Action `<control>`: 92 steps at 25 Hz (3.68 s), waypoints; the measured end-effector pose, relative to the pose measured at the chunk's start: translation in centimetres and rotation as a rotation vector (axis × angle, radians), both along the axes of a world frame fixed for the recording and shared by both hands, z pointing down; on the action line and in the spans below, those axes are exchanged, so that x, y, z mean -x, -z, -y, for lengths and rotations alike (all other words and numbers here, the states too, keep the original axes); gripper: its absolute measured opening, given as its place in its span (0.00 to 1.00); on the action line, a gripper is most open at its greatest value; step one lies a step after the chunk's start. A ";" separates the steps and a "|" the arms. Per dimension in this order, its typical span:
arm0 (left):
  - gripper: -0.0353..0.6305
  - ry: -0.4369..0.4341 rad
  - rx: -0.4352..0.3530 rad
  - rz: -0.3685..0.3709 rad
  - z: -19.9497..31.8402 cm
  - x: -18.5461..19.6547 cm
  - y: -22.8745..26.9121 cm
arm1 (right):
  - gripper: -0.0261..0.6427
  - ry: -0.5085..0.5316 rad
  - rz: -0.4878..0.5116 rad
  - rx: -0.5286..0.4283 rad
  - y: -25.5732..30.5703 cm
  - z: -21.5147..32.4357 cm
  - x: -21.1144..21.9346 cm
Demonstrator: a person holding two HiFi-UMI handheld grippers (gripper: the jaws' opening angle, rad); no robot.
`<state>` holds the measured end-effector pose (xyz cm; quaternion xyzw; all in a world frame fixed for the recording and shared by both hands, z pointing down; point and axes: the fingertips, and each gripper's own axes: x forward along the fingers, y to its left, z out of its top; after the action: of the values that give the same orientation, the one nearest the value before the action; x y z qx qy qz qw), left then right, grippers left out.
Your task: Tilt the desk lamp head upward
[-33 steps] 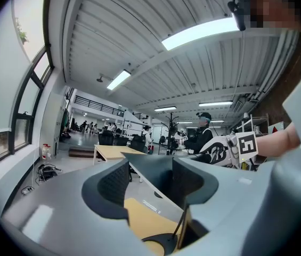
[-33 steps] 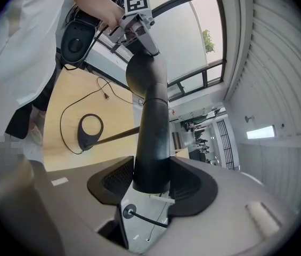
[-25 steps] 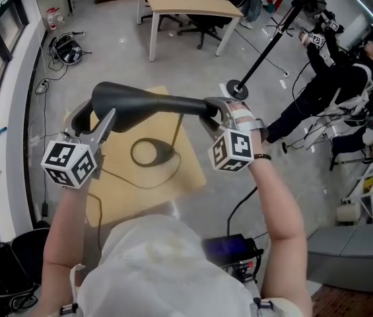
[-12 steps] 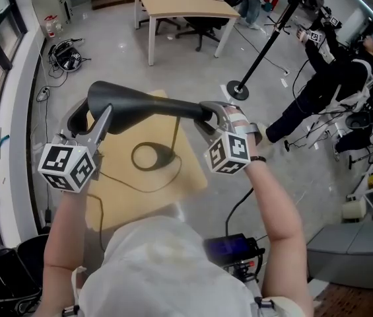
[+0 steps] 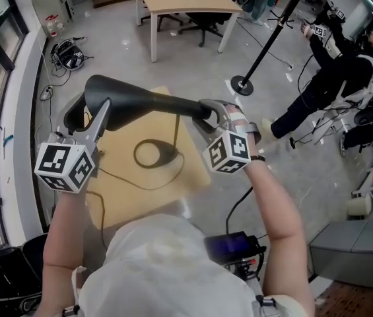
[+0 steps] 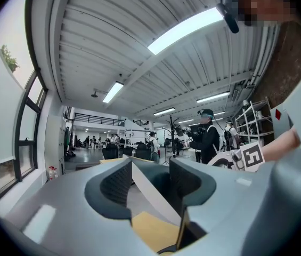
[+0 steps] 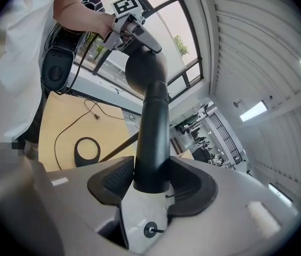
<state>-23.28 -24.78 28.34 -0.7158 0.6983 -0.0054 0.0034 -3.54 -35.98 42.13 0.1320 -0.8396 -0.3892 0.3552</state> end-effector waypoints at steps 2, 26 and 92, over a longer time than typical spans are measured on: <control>0.38 0.001 -0.003 0.014 0.2 -0.3 0.5 | 0.37 -0.001 0.017 0.015 0.0 0.1 0.0; 0.29 -0.048 -0.039 0.174 2.1 -4.1 5.0 | 0.35 -0.047 0.185 0.225 -0.9 -0.1 0.6; 0.28 0.062 -0.035 0.153 -4.8 -6.6 1.9 | 0.19 -0.006 0.538 0.539 0.0 -2.7 -2.5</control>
<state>-16.73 -20.00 26.47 -0.6912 0.7178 -0.0480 0.0688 -1.07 -33.23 42.16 0.1337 -0.9747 -0.1048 0.1449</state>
